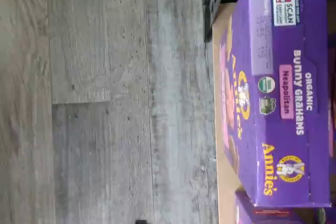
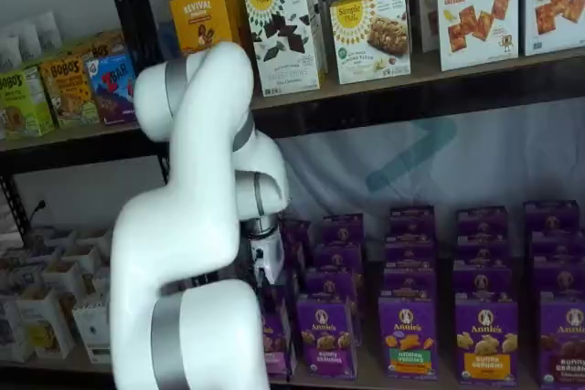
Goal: Pick up the purple box with a pink patch in the middle, on the bottom shelf, the first box from the left
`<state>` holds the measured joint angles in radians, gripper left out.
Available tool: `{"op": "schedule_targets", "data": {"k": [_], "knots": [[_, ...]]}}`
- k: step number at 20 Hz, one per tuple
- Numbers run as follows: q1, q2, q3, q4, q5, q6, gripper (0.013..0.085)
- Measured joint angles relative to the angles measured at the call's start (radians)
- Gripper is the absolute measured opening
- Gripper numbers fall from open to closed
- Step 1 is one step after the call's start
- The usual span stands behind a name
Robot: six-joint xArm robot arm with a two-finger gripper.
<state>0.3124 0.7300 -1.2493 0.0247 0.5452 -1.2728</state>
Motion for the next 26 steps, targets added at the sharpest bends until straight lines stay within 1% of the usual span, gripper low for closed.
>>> {"op": "schedule_targets", "data": {"k": [1,2,3,4,6,12,19,23,26], "knots": [[0.000,0.001,-0.001,0.017,0.001,-0.016,0.0850],[-0.005,0.005,-0.009,0.073,0.003,-0.068,0.0850],[-0.010,0.011,-0.016,0.103,0.004,-0.099,0.0850],[-0.013,0.016,-0.024,0.117,0.005,-0.114,0.0850],[-0.018,0.028,-0.040,0.126,0.007,-0.127,0.0850],[-0.018,0.064,-0.090,0.129,0.027,-0.128,0.0850],[0.004,0.136,-0.181,0.116,0.074,-0.094,0.0850],[0.018,0.172,-0.214,0.111,0.072,-0.076,0.0850],[0.026,0.196,-0.229,0.121,0.052,-0.076,0.0850]]}}
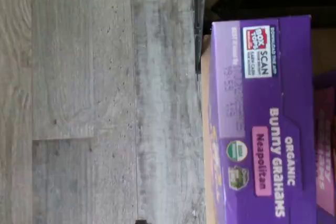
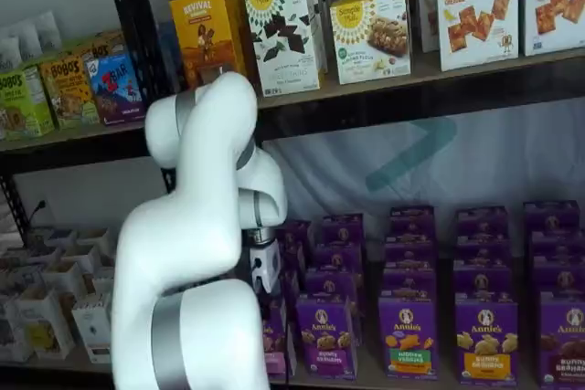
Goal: Pick up the purple box with a pink patch in the middle, on the bottom shelf, the first box from the left
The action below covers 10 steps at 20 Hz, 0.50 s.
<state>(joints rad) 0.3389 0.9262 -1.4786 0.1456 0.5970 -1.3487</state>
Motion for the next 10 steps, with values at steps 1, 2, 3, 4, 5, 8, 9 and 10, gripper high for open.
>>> {"op": "schedule_targets", "data": {"k": [1,2,3,4,5,8,9,10], "knots": [[0.002,0.006,-0.004,0.004,-0.006,-0.002,0.0850],[0.003,0.013,-0.009,0.008,-0.010,-0.004,0.0850],[0.005,0.023,-0.017,0.008,-0.013,-0.003,0.0850],[0.006,0.032,-0.024,0.006,-0.016,0.000,0.0850],[0.007,0.040,-0.030,0.003,-0.018,0.004,0.0850],[0.011,0.061,-0.042,-0.004,-0.032,0.013,0.0850],[0.013,0.070,-0.045,-0.003,-0.043,0.013,0.0850],[0.014,0.075,-0.046,-0.002,-0.050,0.013,0.0850]]}}
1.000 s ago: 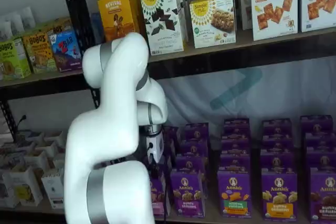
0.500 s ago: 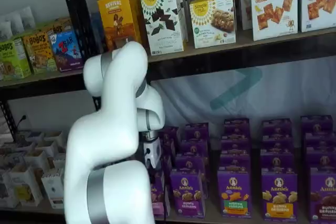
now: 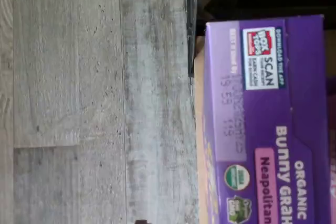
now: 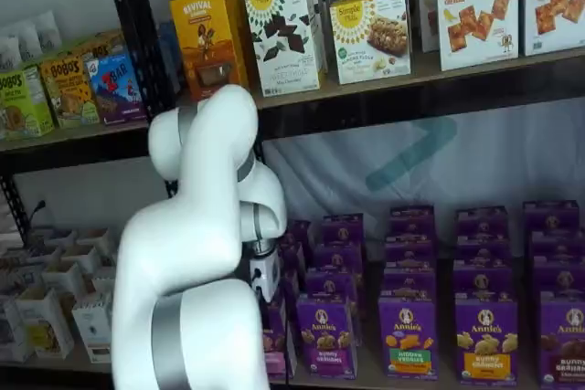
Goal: Pick up the purple box with a pink patch in the middle, on the bottom shelf, the first box from the left
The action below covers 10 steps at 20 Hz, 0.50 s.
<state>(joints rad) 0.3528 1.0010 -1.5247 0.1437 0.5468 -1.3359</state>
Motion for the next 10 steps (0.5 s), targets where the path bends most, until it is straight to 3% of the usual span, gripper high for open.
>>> {"op": "schedule_targets", "data": {"k": [10], "knots": [[0.005,0.056,-0.045,-0.004,-0.019,0.007,0.0850]]}}
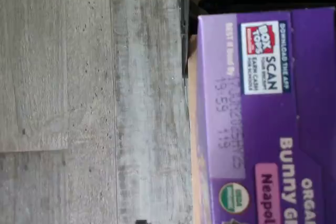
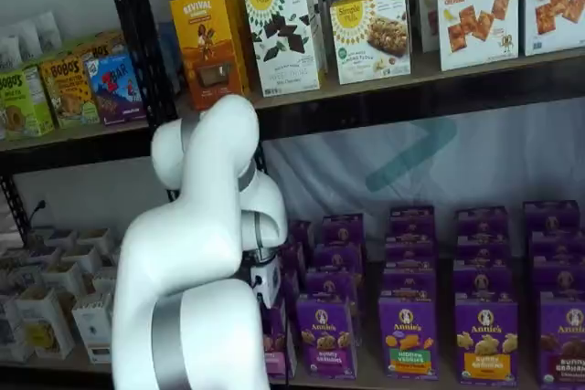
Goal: Pick up the purple box with a pink patch in the middle, on the bottom shelf, the first box from the left
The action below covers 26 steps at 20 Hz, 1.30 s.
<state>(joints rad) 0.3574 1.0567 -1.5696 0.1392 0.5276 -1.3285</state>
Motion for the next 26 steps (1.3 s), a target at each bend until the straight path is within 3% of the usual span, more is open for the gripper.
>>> {"op": "schedule_targets", "data": {"k": [5,13,19,26], "knots": [[0.001,0.009,-0.011,-0.001,0.008,0.002,0.0690],[-0.004,0.011,-0.012,-0.001,0.007,-0.002,0.0530],[-0.006,0.011,-0.013,-0.007,0.015,0.002,0.0530],[-0.006,0.004,-0.004,-0.001,0.023,-0.004,0.0370]]}}
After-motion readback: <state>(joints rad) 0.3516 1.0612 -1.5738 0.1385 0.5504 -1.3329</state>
